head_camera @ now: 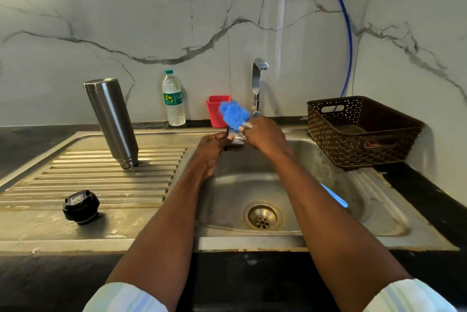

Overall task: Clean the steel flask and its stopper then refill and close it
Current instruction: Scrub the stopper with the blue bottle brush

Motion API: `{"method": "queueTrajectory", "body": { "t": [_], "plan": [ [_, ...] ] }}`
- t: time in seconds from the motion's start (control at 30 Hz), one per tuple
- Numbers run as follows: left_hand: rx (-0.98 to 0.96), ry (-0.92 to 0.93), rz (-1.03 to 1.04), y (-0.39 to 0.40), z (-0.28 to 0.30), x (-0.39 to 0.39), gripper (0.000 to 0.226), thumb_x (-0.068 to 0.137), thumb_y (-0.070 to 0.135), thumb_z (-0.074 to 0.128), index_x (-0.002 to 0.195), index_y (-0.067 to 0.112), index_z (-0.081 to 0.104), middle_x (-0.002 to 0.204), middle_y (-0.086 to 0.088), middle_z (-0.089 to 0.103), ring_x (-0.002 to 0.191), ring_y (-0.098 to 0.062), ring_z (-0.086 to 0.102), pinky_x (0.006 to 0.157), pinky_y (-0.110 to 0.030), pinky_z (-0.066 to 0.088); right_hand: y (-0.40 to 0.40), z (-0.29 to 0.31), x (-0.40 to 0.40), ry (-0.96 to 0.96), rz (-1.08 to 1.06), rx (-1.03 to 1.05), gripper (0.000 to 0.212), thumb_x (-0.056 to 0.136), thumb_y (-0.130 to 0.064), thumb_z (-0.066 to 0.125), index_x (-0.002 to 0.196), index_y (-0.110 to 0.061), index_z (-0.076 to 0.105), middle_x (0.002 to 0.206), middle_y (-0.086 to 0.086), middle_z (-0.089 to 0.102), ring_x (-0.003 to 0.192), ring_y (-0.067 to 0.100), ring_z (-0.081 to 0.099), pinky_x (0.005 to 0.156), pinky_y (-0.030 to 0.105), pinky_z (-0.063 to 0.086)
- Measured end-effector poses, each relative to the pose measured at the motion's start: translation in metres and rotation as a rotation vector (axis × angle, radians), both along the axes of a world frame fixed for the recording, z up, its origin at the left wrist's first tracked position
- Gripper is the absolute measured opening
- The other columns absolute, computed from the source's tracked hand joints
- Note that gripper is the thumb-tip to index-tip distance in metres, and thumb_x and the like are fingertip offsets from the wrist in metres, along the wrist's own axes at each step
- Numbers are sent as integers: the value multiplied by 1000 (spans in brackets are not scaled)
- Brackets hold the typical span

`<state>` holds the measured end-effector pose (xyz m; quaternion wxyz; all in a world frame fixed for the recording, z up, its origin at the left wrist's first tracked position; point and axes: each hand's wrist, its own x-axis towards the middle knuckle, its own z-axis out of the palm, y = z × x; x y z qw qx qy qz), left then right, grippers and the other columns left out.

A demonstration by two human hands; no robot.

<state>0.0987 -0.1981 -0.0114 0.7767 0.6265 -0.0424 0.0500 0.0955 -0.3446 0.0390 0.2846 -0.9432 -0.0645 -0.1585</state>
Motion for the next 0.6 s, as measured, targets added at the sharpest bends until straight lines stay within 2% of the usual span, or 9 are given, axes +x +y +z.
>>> {"method": "queueTrajectory", "body": {
  "t": [0.07,0.17,0.2,0.27,0.33,0.4,0.47,0.53,0.6],
  "plan": [
    [3,-2,-27,3,0,0,19,91,1,62,108,-3,68,86,-3,77,83,-14,74,75,-23,57,-9,0,1,23,4,-1,37,92,-43,57,109,-13,68,103,10,68,90,27,63,65,28,39],
    [-11,-14,-18,7,2,3,22,87,10,70,109,5,73,102,-8,76,98,-19,69,85,-28,52,-14,9,-7,23,186,165,29,93,-39,62,102,-13,73,83,0,62,75,16,57,57,26,36],
    [-1,-12,-16,7,3,3,21,87,12,71,107,9,75,106,-9,75,101,-22,65,84,-29,49,-14,13,-10,25,236,213,25,92,-37,64,97,-15,74,79,-4,59,72,12,55,58,26,35],
    [52,-5,-21,6,2,1,14,90,10,68,103,9,75,100,-7,76,95,-21,65,69,-26,48,-15,12,-7,26,238,235,21,93,-35,63,89,-16,74,82,1,61,73,14,56,64,27,37],
    [69,9,-86,6,0,-1,13,93,4,61,102,3,71,93,-8,76,85,-21,71,59,-25,53,-19,5,-2,49,144,157,29,94,-34,60,102,-9,73,100,14,67,86,26,63,71,32,45],
    [58,25,-131,6,2,-5,17,94,2,59,108,-2,67,96,-12,76,85,-22,73,62,-27,58,-25,-1,2,92,101,140,31,93,-35,59,104,-8,72,103,16,69,86,28,63,71,34,46],
    [31,45,-139,6,2,-4,22,94,2,58,115,-5,63,104,-16,74,92,-26,73,70,-29,60,-27,-1,1,100,173,251,25,93,-35,62,93,-13,72,90,11,68,76,21,60,68,31,44],
    [-2,67,-125,6,3,-4,21,94,3,59,114,-5,63,105,-18,73,94,-28,72,73,-33,62,-25,5,-5,107,249,391,25,91,-37,66,93,-13,75,81,3,66,68,14,58,67,28,43],
    [12,72,-106,4,3,-5,17,94,9,62,107,-1,66,101,-17,74,92,-27,72,73,-34,62,-23,5,-5,121,250,441,26,90,-36,67,99,-13,76,85,4,68,72,14,61,68,28,44]
  ]
}}
